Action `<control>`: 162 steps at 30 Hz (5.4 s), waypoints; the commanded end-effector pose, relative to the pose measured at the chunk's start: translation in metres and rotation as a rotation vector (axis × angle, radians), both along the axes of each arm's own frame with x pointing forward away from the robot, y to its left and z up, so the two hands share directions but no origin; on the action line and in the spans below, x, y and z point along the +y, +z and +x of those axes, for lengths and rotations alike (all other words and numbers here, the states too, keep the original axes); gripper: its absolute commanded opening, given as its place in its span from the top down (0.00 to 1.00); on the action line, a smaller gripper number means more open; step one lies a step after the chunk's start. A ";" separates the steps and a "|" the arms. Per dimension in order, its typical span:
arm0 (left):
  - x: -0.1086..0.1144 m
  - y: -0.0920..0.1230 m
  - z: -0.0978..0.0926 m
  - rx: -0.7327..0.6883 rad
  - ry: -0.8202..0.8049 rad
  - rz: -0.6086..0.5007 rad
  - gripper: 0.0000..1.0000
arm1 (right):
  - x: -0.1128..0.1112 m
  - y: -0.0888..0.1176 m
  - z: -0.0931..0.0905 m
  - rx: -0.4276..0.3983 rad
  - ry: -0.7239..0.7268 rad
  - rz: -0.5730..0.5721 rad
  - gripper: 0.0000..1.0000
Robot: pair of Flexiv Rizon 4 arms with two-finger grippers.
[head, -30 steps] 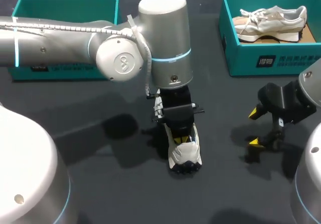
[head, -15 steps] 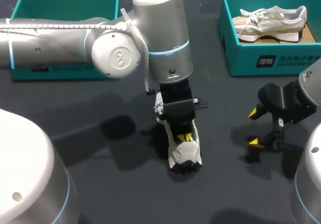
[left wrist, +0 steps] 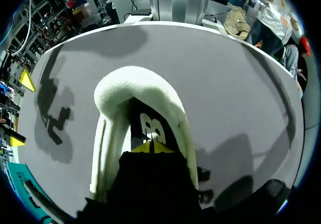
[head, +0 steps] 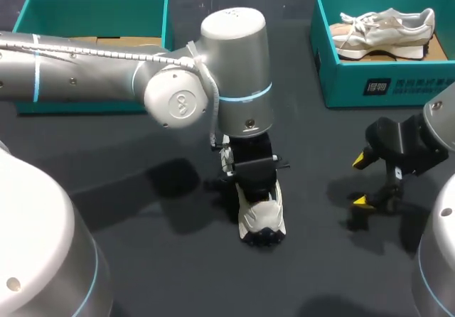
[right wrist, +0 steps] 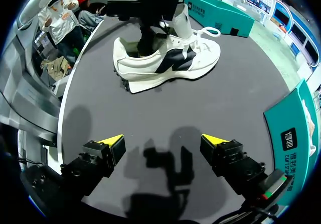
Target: Take the shoe out of the shoebox, open the shoe tongue, remove and reinsert the insole, then place the shoe into the shoebox
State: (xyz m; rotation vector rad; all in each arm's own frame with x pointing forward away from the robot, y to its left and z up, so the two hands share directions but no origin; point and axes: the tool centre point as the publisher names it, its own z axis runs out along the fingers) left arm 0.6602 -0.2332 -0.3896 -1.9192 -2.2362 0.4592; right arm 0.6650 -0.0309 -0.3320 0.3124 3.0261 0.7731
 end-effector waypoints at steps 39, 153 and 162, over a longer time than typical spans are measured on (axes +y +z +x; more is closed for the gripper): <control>-0.005 -0.012 -0.022 -0.016 -0.079 0.030 1.00 | 0.000 0.001 -0.002 -0.002 -0.001 -0.002 0.00; 0.001 0.044 0.036 -0.397 0.047 -0.010 0.90 | 0.000 0.001 -0.002 -0.002 -0.001 -0.002 0.00; 0.001 0.039 0.045 -0.363 0.049 -0.002 0.72 | 0.000 0.001 -0.002 -0.002 -0.001 -0.002 0.00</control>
